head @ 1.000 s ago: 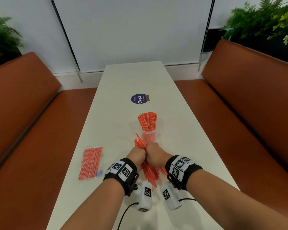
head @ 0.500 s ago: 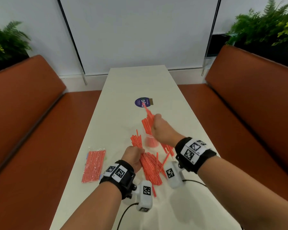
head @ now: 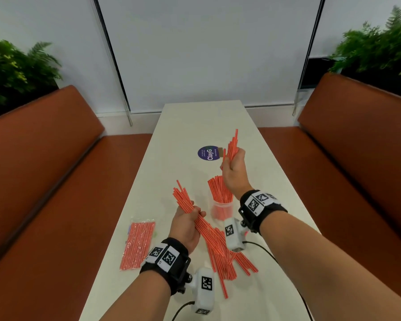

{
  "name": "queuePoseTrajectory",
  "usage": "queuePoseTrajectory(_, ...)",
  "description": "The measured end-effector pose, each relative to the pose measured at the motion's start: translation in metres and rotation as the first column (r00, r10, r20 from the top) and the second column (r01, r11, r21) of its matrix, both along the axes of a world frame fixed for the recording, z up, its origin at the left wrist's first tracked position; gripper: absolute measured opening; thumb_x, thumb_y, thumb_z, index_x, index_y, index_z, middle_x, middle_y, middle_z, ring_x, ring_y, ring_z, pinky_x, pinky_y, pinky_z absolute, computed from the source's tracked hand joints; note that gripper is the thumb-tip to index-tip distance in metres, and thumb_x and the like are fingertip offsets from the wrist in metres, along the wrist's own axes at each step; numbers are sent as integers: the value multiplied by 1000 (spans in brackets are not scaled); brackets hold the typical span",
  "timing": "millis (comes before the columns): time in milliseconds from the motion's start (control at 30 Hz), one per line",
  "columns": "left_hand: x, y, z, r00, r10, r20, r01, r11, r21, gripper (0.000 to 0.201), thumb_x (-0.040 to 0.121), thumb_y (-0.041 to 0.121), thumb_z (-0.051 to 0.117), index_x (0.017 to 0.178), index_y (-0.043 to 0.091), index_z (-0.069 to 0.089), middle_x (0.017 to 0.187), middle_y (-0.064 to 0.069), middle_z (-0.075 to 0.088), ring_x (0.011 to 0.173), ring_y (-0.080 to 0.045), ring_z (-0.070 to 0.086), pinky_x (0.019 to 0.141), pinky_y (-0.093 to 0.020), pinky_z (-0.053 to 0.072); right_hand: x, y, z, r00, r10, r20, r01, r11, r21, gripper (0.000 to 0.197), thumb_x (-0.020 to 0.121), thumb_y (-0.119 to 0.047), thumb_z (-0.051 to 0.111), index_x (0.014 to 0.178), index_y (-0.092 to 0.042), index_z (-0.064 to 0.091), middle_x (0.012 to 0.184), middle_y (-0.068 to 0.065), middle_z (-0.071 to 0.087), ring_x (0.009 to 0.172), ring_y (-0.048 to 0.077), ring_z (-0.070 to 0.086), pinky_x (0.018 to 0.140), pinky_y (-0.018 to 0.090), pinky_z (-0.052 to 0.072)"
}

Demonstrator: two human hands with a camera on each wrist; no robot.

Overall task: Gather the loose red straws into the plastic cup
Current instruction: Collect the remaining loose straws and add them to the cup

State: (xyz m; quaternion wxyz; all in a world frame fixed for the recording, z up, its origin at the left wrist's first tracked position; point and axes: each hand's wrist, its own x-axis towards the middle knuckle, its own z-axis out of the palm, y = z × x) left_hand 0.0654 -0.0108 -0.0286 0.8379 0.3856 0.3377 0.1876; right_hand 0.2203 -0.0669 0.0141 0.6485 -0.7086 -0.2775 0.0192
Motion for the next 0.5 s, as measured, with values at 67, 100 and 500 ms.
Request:
queuePoseTrajectory(67, 0, 3, -1, 1000, 23, 12, -23, 1000, 14, 23, 98, -3, 37, 108, 12, 50, 78, -3, 50, 72, -18, 51, 66, -31, 43, -3, -1, -13, 1000, 9, -12, -8, 1000, 19, 21, 97, 1, 34, 111, -14, 28, 81, -4, 43, 65, 9, 43, 61, 25, 42)
queuePoseTrajectory(100, 0, 5, -1, 999, 34, 17, -34, 999, 20, 23, 98, -3, 38, 109, 12, 50, 78, -3, 50, 72, -17, 51, 66, -31, 43, -3, -2, -19, 1000, 17, -20, -16, 999, 30, 23, 96, 2, 34, 112, -13, 28, 81, -4, 41, 65, 8, 42, 61, 25, 42)
queuePoseTrajectory(500, 11, 7, -8, 999, 26, 32, -26, 1000, 17, 23, 97, -3, 39, 110, 11, 51, 77, -4, 49, 73, -18, 50, 70, -31, 42, 8, -2, -33, 999, -24, 43, 24, 1000, 2, 24, 88, 1, 54, 109, -9, 51, 79, -1, 48, 69, 11, 48, 67, 17, 45)
